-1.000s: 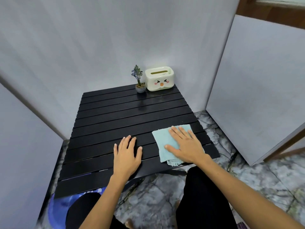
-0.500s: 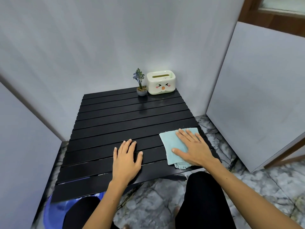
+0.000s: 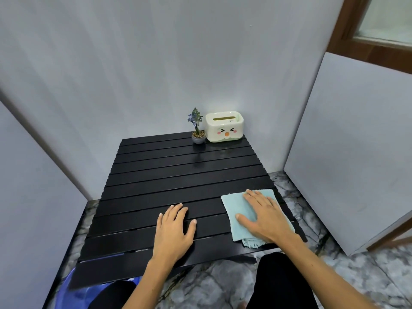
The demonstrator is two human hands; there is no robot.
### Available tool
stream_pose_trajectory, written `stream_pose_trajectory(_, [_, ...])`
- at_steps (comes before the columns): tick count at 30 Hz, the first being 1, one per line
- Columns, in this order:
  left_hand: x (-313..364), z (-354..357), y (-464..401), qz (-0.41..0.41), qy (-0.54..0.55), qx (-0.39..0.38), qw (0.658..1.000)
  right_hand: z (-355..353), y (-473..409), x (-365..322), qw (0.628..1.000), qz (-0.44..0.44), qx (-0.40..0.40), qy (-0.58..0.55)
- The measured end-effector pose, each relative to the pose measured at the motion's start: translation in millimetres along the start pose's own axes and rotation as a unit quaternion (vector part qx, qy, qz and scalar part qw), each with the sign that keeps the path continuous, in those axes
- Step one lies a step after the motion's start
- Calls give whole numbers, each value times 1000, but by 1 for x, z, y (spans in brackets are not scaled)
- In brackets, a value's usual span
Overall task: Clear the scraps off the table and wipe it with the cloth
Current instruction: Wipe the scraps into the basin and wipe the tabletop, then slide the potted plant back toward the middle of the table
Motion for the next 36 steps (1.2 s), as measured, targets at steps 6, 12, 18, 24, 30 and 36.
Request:
stream_pose_trajectory(6, [1, -13, -16, 1, 17, 5, 1000, -13, -23, -21, 997, -28, 46, -56])
stream_pose_trajectory(12, [2, -27, -55, 4, 46, 12, 999, -28, -65, -37, 993, -41, 69, -91])
stream_pose_trajectory(18, [8, -33, -105, 16, 47, 8, 999, -35, -120, -46, 991, -54, 66, -104])
stream_pose_trajectory(24, [7, -27, -170, 25, 48, -1, 999, -30, -187, -44, 992, -47, 53, -100])
stream_pose_trajectory(30, [7, -7, -236, 32, 50, -17, 998, -14, -247, -36, 995, -46, 38, -85])
stream_pose_trajectory(36, [9, 10, -296, 35, 77, -15, 996, 6, -286, -31, 994, -67, 31, -76])
Point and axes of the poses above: each hand's wrist, its own y-axis away from the middle knuckle, its own z-axis out of the palm, x = y × z, the point moved 2 cm from there along -y, towards the middle knuckle, and after that the axes turned 5 degrees about -z, right-handed, at the moved point
